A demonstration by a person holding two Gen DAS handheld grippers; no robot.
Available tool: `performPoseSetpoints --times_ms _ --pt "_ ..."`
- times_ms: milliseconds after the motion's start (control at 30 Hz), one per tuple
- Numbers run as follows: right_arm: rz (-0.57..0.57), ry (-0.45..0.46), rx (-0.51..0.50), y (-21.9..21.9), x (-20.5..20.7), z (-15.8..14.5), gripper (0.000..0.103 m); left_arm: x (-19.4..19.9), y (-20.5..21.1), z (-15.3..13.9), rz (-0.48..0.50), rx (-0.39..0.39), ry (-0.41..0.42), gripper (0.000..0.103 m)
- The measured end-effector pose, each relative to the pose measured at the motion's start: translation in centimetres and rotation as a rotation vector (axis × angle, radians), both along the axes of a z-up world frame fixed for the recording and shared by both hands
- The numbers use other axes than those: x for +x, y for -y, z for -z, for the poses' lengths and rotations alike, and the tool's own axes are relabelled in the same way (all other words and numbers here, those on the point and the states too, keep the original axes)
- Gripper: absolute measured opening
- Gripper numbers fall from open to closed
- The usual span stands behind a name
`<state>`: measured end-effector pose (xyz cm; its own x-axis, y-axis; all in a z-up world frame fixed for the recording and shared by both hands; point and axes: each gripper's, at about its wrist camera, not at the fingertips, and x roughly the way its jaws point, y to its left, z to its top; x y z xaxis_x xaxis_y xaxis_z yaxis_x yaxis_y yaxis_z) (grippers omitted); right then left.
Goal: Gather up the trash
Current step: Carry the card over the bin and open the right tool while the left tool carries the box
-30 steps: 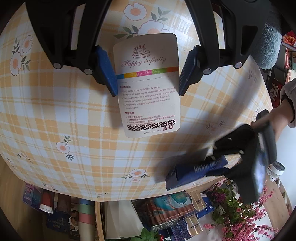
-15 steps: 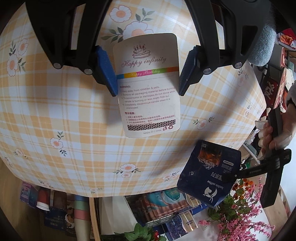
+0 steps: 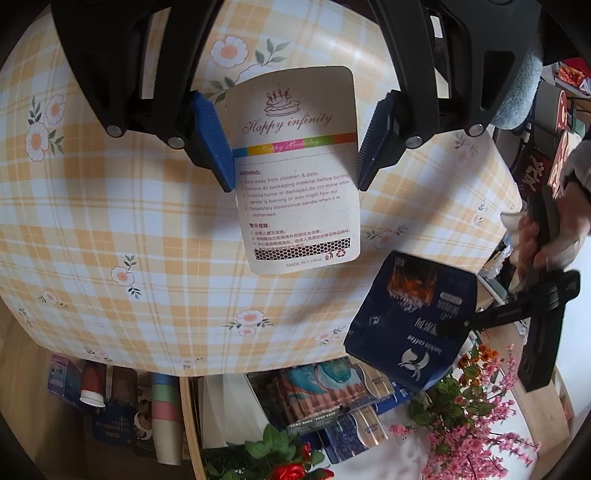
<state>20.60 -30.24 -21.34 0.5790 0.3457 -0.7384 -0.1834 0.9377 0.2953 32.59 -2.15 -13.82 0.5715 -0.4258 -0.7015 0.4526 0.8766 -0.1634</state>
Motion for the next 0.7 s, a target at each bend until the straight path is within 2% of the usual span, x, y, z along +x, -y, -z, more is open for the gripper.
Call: performPoseSetpoints --times_ms 133,267,500,600,700 --pt "-0.007 0.015 0.01 -0.7 -1.5 -0.8 0.066 -4.2 -0.4 -1.7 0.008 -0.097 0.003 0.015" --pt "-0.037 0.053 -0.03 -2.0 -3.7 -2.0 0.066 -8.9 -0.6 -3.2 0.014 -0.112 0.044 0.015" --pt "-0.054 0.071 -0.009 -3.5 -7.7 -2.9 0.066 -17.6 -2.7 -4.5 -0.025 -0.197 0.034 0.015" --pt "-0.077 0.088 -0.025 -4.5 -9.9 -3.2 0.066 -20.9 -3.6 -4.9 -0.044 -0.209 0.05 0.015" --pt "-0.089 0.083 -0.023 -5.2 -11.9 -3.2 0.066 -23.3 -4.8 -4.8 -0.063 -0.259 0.035 0.015"
